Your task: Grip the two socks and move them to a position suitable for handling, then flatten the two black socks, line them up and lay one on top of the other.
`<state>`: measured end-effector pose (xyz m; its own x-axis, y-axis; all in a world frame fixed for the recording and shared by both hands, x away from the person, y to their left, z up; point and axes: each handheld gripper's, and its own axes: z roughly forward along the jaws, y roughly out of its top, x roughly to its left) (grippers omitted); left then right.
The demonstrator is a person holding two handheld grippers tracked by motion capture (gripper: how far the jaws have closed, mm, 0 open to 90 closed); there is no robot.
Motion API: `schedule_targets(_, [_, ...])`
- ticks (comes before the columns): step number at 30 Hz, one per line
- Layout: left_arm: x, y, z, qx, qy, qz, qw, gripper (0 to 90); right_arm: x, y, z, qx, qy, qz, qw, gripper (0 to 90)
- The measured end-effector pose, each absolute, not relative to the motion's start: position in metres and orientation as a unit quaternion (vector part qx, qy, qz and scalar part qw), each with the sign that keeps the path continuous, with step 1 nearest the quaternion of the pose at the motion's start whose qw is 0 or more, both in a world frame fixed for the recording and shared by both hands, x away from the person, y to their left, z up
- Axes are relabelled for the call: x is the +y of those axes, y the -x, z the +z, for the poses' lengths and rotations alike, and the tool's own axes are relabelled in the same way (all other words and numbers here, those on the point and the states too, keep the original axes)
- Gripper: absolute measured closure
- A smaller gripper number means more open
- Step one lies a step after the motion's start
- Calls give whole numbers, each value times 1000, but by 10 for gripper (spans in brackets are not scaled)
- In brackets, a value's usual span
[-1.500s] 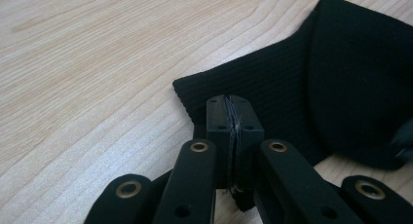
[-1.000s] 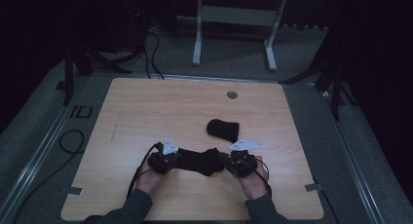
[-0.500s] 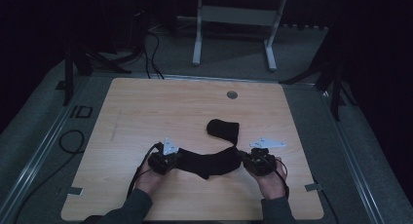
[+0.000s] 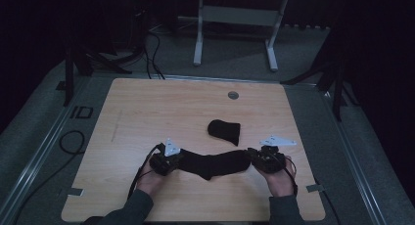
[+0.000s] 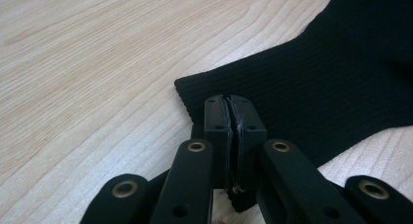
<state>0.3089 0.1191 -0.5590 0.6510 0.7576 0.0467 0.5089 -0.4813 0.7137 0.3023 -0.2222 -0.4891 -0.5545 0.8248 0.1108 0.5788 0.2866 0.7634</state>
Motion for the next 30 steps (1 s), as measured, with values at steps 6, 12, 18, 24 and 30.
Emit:
schedule_targets(6, [120, -309, -558, 376, -841, 173, 349, 837, -208, -311, -486, 800, -427, 390, 160, 756])
schedule_targets(12, [120, -309, -557, 379, -838, 165, 354, 803, -196, -313, -484, 807, -412, 395, 152, 753])
schedule_targets(18, [121, -309, -556, 382, -836, 165, 356, 780, -190, -314, -487, 812, -407, 392, 147, 749])
schedule_targets(24, [122, -309, -556, 385, -834, 166, 358, 778, -186, -316, -489, 816, -404, 385, 147, 746])
schedule_targets(30, [124, -309, -555, 388, -831, 167, 362, 777, -181, -325, -493, 821, -404, 374, 149, 746])
